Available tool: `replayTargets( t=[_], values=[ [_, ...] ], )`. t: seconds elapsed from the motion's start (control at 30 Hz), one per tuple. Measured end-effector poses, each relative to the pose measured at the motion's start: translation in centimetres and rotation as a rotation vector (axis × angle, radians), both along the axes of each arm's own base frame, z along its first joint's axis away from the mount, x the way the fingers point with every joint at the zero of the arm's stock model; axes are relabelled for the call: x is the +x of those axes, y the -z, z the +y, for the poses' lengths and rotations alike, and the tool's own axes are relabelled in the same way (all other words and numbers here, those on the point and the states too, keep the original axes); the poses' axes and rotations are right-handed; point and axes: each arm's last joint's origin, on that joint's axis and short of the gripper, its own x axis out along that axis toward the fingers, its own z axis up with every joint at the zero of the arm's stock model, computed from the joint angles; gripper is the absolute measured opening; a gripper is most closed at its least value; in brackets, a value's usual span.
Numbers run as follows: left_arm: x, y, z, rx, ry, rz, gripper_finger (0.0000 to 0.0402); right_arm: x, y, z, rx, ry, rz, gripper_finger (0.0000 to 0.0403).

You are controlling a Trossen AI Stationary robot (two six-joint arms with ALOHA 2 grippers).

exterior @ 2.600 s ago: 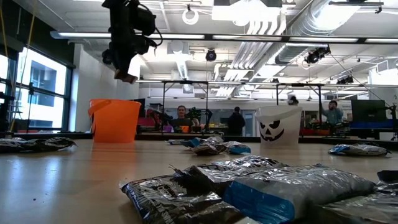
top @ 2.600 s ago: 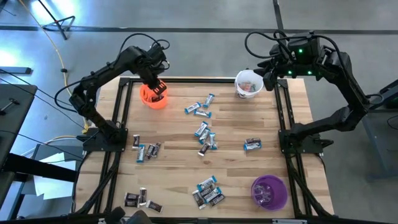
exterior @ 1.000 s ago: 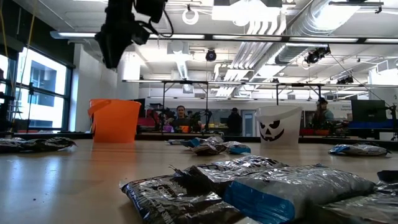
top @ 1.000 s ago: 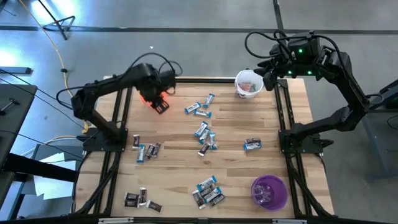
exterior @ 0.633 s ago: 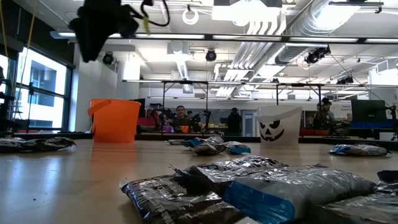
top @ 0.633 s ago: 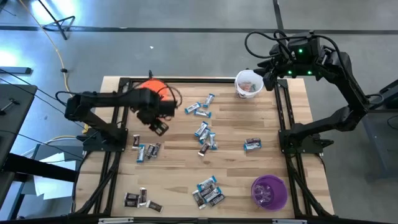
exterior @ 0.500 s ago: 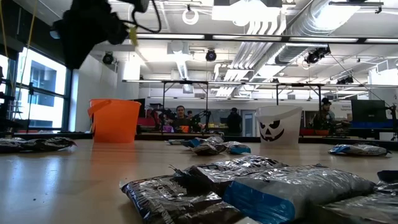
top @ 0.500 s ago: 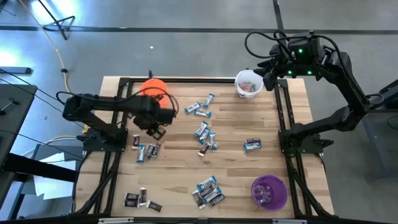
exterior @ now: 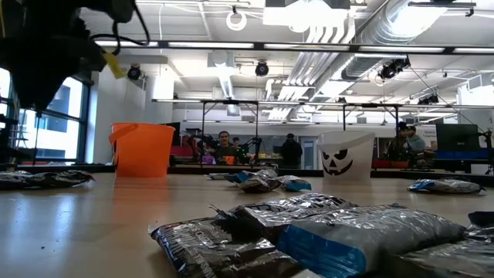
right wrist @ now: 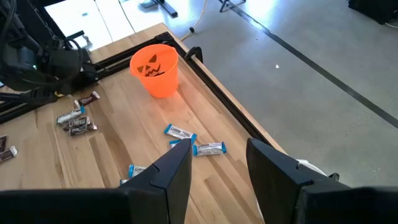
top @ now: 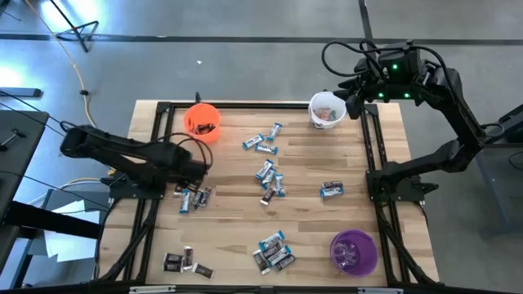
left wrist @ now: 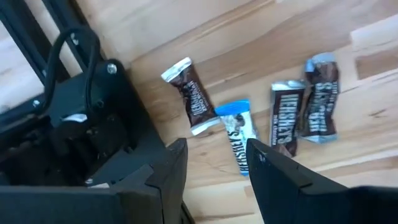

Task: Sort candy
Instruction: Put the brown chocolate into the orange bucket

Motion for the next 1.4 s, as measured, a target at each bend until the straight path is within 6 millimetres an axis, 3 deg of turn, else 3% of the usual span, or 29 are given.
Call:
replayTargets(
  t=[0.3, 0.6, 1.07, 1.4],
  values=[
    [-2.3, 2.9, -0.3, 0.024, -0.084, -0.074, 0.0151, 0.0, 0.0, 0.0, 0.000, 0.000, 0.000, 0.0149],
    [-1.8, 3.4, -0.4, 0.068, -0.079, -0.083, 0.0151, 0.0, 0.0, 0.0, 0.000, 0.000, 0.000, 0.0149],
    [-0.7, 5.1, -0.7, 0.071, -0.057, 0.053, 0.0151, 0.0, 0.0, 0.0, -0.002, 0.003, 0.001, 0.0149],
    [-0.4, 5.8, -0.9, 0.041, -0.029, 0.103, 0.0126, 0.0, 0.0, 0.0, -0.001, 0.003, 0.001, 0.0149]
  ],
)
